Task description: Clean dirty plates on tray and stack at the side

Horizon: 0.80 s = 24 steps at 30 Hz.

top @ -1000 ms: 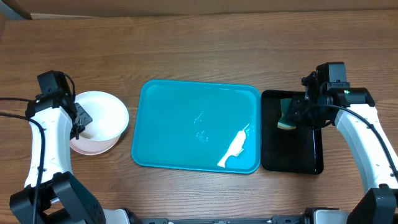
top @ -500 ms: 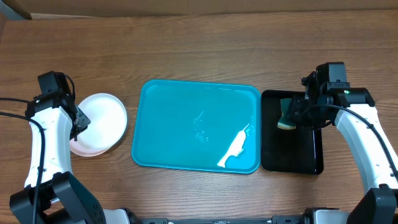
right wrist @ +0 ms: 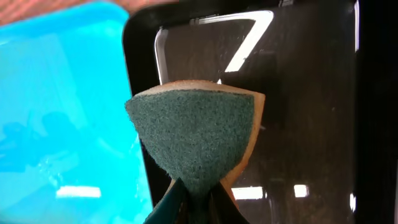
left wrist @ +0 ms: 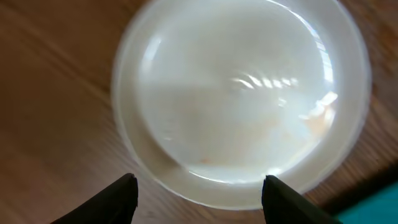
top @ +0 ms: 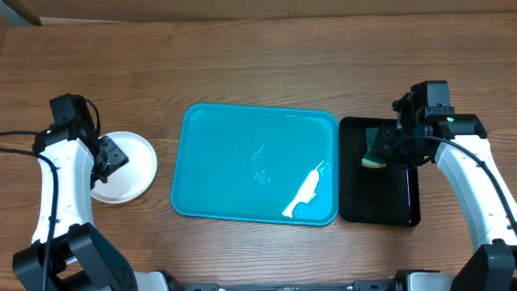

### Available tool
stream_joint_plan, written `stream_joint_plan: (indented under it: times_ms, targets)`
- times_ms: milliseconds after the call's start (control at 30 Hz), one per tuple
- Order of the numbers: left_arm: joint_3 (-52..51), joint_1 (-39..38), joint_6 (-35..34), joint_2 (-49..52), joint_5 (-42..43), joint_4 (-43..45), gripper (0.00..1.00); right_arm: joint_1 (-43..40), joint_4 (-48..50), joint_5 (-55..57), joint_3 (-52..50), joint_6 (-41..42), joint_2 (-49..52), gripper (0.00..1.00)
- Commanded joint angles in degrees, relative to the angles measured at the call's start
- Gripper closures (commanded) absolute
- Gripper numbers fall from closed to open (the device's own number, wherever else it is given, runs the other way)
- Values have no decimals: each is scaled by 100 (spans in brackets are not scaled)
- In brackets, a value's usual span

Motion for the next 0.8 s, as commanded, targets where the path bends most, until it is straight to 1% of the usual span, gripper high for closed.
stream_joint_plan:
  times_ms: [0,33,100,300,533,700,767]
  targets:
    - [17,-151,352,9,1690,-33,34,-4,238,144,-13,-50,-37,92]
    - [17,-245,446,9,1910,-37,34,-4,369,144,-33,-50,-37,92]
    - [17,-431,516,9,2026,-63,34,-4,621,144,-96,-66,-37,93]
    - [17,-944,623,9,1937,-81,34,-7,1523,146,-715,-92,4,93]
    - [17,-1095,625,9,1902,-109,33,-4,2721,140,-1668,-90,332,93]
    - [17,-1163,627,9,1897,-120,33,-7,3086,142,-2120,-83,723,93]
    - [17,-1161,647,9,1895,-127,33,-7,3128,142,-2205,7,922,90]
